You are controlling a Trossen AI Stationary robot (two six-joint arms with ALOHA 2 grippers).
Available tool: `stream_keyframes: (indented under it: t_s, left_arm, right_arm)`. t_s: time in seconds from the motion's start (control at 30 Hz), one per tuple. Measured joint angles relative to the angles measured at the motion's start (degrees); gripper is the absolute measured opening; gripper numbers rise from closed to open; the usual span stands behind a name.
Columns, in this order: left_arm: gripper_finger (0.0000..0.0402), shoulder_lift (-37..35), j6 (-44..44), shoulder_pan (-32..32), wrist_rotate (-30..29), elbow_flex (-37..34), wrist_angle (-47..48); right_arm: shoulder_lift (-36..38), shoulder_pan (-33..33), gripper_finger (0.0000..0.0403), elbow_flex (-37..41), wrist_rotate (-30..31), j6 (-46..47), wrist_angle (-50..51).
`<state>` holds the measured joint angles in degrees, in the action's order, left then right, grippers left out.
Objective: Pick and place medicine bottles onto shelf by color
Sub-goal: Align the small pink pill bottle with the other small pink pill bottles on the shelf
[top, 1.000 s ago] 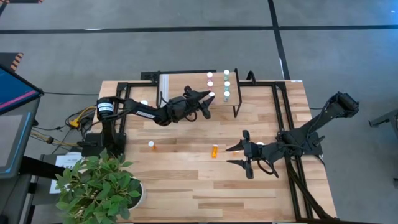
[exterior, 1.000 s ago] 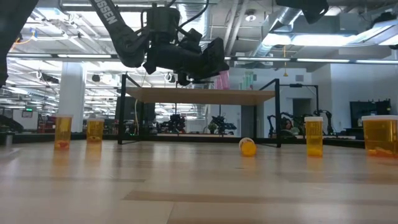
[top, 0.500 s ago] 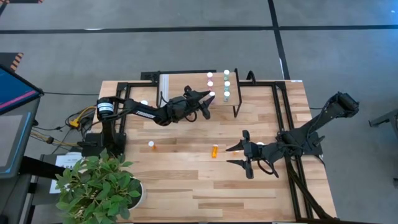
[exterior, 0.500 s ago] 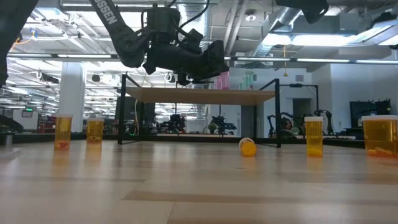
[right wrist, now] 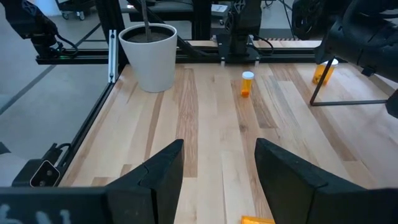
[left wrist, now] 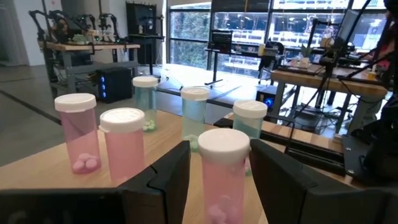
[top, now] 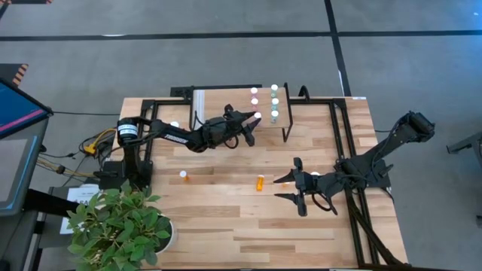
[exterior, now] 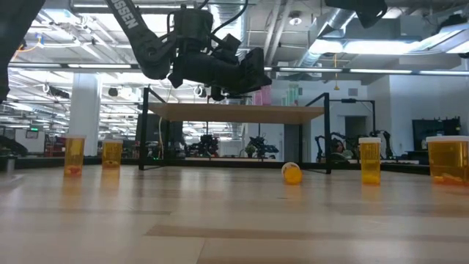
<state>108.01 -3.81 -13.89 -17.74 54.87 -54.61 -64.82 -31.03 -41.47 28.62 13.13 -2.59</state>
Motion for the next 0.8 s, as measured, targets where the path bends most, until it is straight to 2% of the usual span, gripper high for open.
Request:
stream_keyframes:
  t_s: [0.8]
  left_arm:
    - [0.0153, 0.0, 5.1, 0.0, -3.2, 0.0, 1.9]
  right_arm:
    - [0.0, 0.0, 0.0217, 0.0, 0.0, 0.0, 0.2]
